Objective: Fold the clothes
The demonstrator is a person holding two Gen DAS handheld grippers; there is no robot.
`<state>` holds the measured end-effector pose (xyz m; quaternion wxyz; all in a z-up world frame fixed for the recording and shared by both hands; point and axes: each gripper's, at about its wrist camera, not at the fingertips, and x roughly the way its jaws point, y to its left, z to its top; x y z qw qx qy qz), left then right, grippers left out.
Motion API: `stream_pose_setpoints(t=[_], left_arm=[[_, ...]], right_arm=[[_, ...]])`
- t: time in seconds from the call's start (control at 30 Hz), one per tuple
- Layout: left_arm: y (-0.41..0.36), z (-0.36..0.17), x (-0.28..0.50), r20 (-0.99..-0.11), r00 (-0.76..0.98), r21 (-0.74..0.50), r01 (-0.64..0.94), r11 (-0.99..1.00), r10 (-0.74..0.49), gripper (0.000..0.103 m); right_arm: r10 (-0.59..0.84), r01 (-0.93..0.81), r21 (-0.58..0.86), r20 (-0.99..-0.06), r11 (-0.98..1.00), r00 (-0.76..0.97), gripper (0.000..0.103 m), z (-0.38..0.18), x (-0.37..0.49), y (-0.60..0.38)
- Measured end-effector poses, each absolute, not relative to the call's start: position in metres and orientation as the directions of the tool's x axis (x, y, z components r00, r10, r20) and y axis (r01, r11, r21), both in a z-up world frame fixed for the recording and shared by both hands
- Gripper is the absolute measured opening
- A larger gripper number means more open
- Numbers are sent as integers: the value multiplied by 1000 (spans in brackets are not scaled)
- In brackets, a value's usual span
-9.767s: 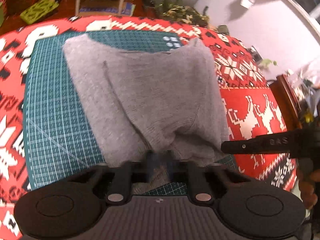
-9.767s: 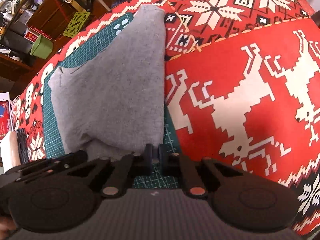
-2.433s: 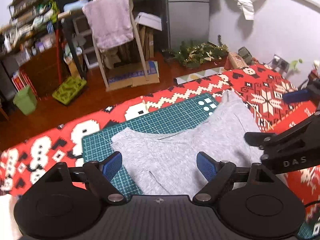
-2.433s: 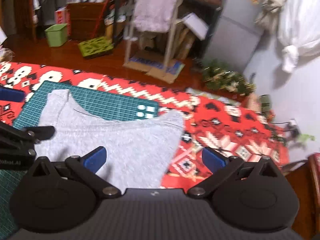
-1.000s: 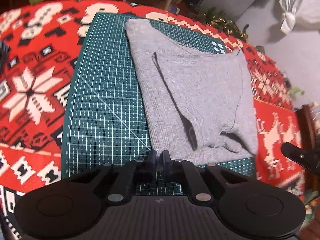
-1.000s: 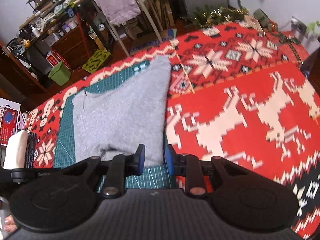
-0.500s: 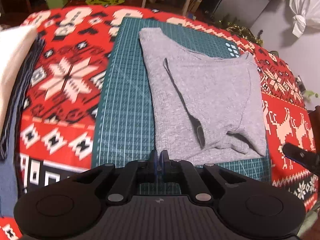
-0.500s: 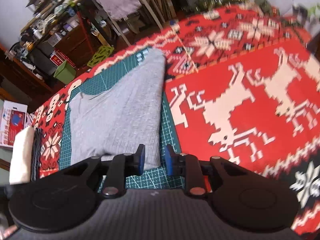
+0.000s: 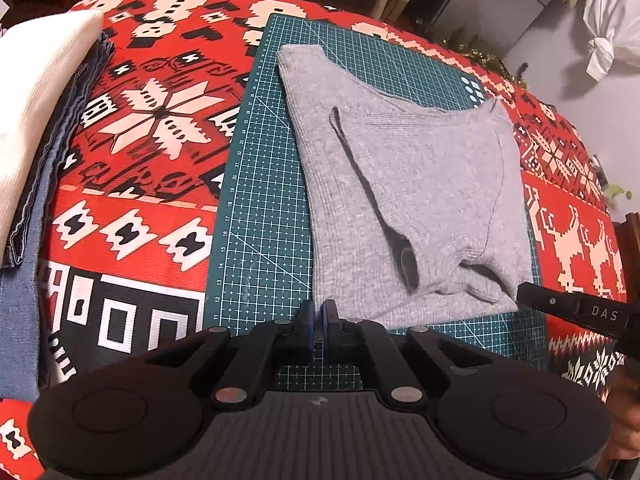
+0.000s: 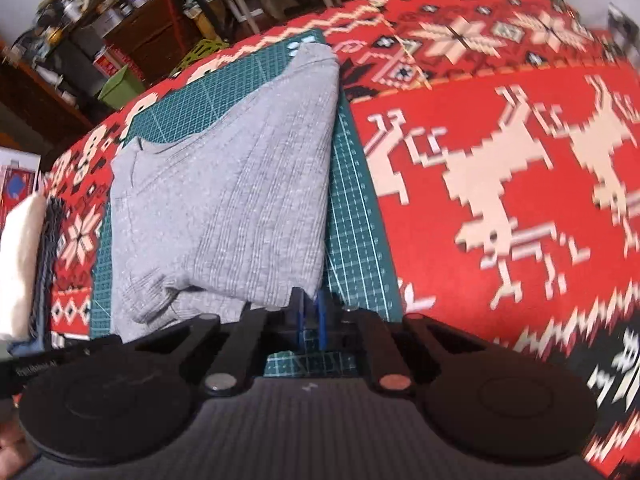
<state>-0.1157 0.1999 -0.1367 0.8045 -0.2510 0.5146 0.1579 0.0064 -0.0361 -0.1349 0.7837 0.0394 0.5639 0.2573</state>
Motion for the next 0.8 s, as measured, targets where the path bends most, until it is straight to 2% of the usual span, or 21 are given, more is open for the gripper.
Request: stream_pose_setpoints(t=[0.17, 0.4, 0.63, 0.73, 0.77, 0.8], left_arm=[[201, -135, -127, -915, 402, -246, -499, 831, -30, 4], [202, -140, -166, -921, 353, -329, -470, 819, -167, 4], [192, -141, -194, -924, 344, -319, -453, 832, -167, 4], [192, -140, -200, -920, 358, -320, -457, 830, -158, 9], [195, -139, -202, -917, 367, -326, -466, 822, -155, 12], [198, -138, -204, -914, 376, -331, -476, 815, -152, 20]], right_arm=[[475, -343, 390, -854, 855, 212, 6, -129, -10, -52], [466, -350, 391, -869, 851, 164, 6, -125, -55, -79], [440, -354, 373, -889, 858, 130, 6, -136, -86, -95], [436, -374, 352, -884, 858, 170, 15, -129, -90, -99], [436, -382, 342, -880, 859, 191, 32, -125, -91, -101], [438, -391, 334, -873, 858, 214, 40, -120, -91, -103]])
